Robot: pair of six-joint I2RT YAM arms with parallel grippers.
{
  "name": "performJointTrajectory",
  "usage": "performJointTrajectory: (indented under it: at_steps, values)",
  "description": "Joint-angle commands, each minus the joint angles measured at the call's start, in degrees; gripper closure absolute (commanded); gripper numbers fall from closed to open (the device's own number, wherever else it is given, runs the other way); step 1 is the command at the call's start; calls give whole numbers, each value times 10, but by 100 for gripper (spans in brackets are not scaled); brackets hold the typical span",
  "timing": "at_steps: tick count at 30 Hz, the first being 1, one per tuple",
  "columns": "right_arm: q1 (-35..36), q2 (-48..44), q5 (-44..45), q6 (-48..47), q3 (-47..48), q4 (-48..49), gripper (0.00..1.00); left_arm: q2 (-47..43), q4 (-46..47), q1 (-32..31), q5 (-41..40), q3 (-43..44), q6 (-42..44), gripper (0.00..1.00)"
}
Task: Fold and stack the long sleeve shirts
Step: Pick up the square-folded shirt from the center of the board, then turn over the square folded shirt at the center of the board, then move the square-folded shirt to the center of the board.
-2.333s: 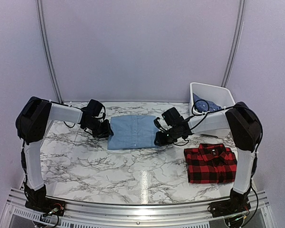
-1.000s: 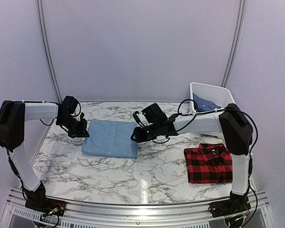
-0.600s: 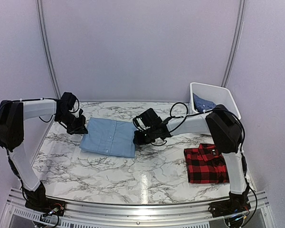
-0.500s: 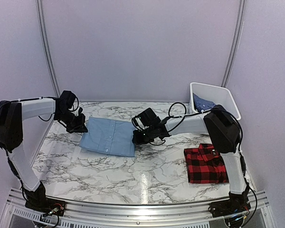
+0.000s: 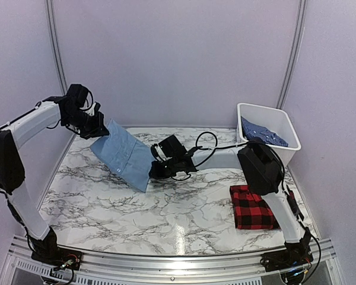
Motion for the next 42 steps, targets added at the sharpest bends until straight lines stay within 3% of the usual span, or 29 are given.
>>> performJointTrajectory:
  at_steps: [1,5,8,12,15,17,20,23,30,36,42]
  values:
    - [19,24,-58,6,55,-12,80,-8,-47,-22,15,107,-5,100]
    - [1,-37,-49,-20,6,-15,61,48,-65,-101,-14,164,-27,100]
    - [-35,-140,-60,-16,-125,34,49,118,-65,-169,-34,209,-54,100]
    - [-81,-291,-31,-26,-281,48,40,269,-64,-248,-38,359,-101,100]
    - [-100,-377,5,-40,-354,24,35,391,-64,-281,-26,493,-127,79]
    - [-106,-419,25,-45,-382,13,33,448,-64,-288,-27,572,-146,60]
    - [-107,-430,45,-52,-395,-5,33,459,-54,-288,-36,597,-153,51]
    - [-108,-415,49,-54,-386,-3,33,391,-36,-283,-78,513,-134,44]
    - [-108,-319,67,-75,-324,-15,35,211,14,-238,-140,242,-119,44]
    - [-114,-255,76,-96,-273,-33,35,85,116,-196,-91,-18,-133,39]
    - [-114,-264,71,-96,-301,-33,37,-2,238,-193,-32,-214,-147,29]
